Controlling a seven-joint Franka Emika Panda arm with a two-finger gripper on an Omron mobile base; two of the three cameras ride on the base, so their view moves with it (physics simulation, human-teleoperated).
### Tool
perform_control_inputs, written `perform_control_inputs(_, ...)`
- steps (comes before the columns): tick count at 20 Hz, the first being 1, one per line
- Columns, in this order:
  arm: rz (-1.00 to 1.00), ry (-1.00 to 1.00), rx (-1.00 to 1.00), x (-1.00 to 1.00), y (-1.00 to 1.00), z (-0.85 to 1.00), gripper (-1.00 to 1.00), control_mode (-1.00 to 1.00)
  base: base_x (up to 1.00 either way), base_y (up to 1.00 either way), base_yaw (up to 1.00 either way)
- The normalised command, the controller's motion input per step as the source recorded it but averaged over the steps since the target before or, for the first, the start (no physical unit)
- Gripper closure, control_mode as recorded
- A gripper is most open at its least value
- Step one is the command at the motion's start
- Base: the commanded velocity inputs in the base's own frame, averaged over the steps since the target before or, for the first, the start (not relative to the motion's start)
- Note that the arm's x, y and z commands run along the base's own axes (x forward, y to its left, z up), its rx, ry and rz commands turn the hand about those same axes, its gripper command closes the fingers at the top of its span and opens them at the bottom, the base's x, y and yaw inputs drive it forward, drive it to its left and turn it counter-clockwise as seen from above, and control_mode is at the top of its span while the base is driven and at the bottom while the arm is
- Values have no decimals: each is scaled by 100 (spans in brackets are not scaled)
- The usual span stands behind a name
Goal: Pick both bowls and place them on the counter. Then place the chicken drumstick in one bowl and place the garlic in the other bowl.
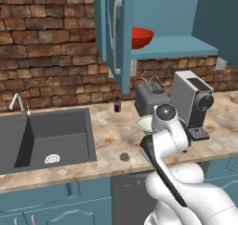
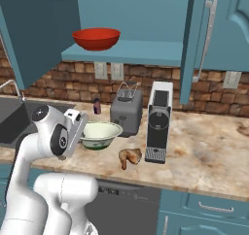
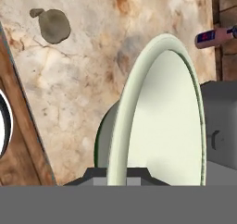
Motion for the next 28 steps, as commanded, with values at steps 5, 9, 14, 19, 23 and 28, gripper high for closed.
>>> perform_control_inputs(5,0,1,0,24,0,-58,100,-100,0,0,0)
perform_control_inputs(9,0,0,0,19,0,-56,100,-100,0,0,0)
perform_control_inputs(14,0,0,0,5,-1,-55,100,-100,0,0,0)
perform_control_inputs(19,0,0,0,1,-1,-63,100,-100,0,0,0)
perform_control_inputs(23,0,-1,0,0,-1,-65,100,-100,0,0,0)
perform_control_inputs(28,0,-3,0,0,-7,-68,100,-100,0,0,0)
